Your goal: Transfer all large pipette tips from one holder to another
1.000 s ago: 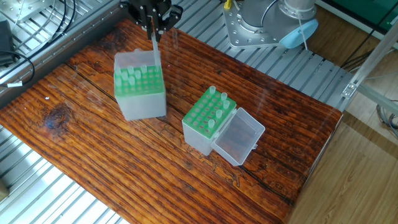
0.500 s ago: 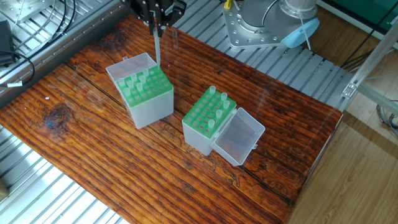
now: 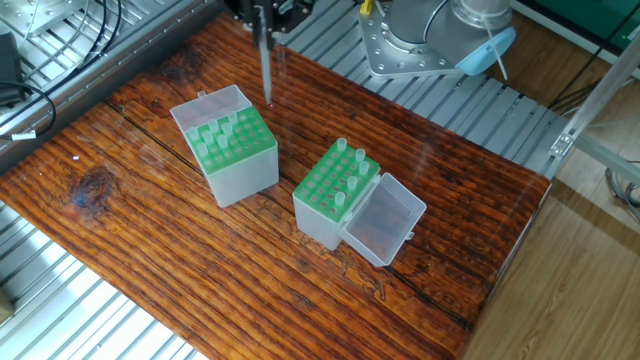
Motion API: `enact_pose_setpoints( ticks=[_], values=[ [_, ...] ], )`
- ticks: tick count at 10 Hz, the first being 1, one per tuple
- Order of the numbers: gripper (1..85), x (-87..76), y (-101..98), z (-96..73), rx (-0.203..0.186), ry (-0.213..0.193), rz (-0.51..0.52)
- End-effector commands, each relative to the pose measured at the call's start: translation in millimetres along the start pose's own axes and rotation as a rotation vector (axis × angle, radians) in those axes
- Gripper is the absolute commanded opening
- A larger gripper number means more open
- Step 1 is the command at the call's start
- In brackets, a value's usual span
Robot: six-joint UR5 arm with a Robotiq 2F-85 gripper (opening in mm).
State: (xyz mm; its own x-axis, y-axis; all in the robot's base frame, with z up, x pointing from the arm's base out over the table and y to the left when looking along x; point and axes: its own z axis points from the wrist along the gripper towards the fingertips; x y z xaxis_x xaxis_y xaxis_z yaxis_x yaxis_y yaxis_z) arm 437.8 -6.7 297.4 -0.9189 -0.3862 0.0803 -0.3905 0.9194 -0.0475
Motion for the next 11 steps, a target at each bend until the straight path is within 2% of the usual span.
enact_pose_setpoints(
  ticks=[1, 3, 5, 8, 10, 11],
  values=[
    [16.3, -12.7, 38.1, -19.9, -0.061, -0.052, 0.058],
    [16.0, -30.2, 60.1, -27.7, -0.091, -0.098, 0.116],
    [16.7, -50.4, 77.3, -31.8, -0.137, -0.166, 0.146],
    [16.7, -66.0, 87.8, -32.4, -0.134, -0.218, 0.188],
    [16.3, -69.9, 102.0, -27.9, -0.154, -0.212, 0.223],
    [16.0, -67.1, 103.7, -24.5, -0.143, -0.198, 0.226]
  ],
)
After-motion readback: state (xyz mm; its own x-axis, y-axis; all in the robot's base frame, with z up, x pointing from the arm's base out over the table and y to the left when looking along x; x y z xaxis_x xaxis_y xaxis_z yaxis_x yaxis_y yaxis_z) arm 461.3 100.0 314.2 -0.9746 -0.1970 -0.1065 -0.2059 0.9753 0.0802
